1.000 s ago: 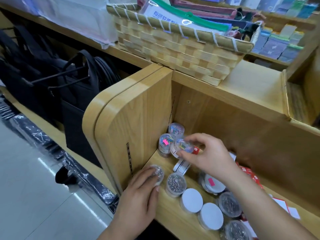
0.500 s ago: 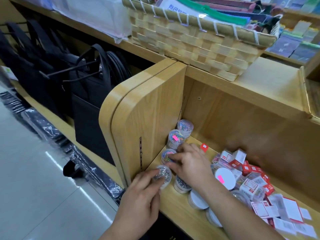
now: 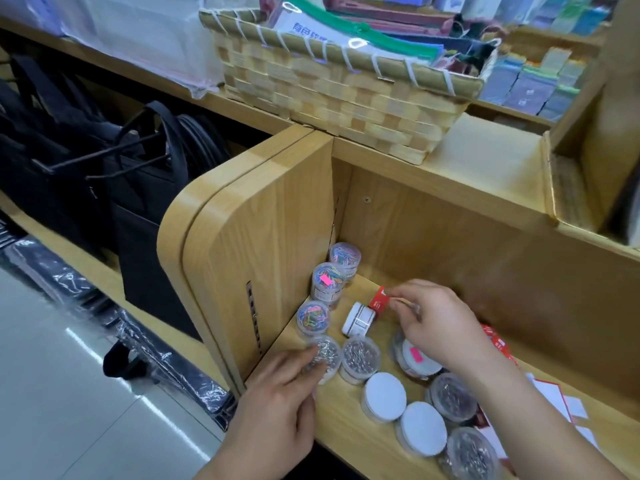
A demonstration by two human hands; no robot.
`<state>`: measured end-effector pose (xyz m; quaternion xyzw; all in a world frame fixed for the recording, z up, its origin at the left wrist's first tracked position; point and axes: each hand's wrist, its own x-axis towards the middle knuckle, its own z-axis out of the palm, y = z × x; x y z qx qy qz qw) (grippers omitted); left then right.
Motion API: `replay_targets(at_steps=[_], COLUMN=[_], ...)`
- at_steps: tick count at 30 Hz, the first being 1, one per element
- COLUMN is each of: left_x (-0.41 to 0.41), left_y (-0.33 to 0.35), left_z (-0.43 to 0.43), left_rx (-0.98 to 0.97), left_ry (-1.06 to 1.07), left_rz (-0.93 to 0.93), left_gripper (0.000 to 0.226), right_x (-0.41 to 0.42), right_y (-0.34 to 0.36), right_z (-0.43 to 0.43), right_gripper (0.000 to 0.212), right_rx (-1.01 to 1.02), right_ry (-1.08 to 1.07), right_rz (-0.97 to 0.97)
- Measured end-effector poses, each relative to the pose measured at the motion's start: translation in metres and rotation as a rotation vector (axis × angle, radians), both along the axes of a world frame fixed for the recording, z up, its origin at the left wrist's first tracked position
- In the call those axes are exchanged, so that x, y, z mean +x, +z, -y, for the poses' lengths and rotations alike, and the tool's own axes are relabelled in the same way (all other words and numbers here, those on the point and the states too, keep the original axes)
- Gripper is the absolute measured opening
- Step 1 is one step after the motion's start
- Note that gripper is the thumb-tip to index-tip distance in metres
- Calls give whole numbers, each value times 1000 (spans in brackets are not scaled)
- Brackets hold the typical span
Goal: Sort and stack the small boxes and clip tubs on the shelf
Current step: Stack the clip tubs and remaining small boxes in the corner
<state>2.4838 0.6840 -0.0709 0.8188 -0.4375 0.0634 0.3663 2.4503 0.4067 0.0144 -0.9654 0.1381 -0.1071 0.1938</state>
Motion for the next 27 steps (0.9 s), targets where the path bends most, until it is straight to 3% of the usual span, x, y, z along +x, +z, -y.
replay_targets(at_steps=[8, 13, 17, 20, 27], left_x=[28, 58, 61, 58, 53], left_y=[29, 35, 29, 27, 23], left_z=[41, 80, 78, 74, 79], left_rx=[26, 45, 41, 36, 111], left_ry=[12, -33, -50, -52, -42], left_rz=[33, -30, -58, -71, -77], left_gripper=[23, 31, 29, 26, 15], right_x=[13, 38, 50, 47, -20], right_y=[-15, -26, -25, -13, 32], right_z=[19, 19, 20, 20, 14], right_gripper=[25, 43, 33, 29, 28], right_rx=[27, -13, -110, -172, -103], right_ry=[-55, 79, 59, 43, -179], right_rz=[-143, -301, -348, -294, 61])
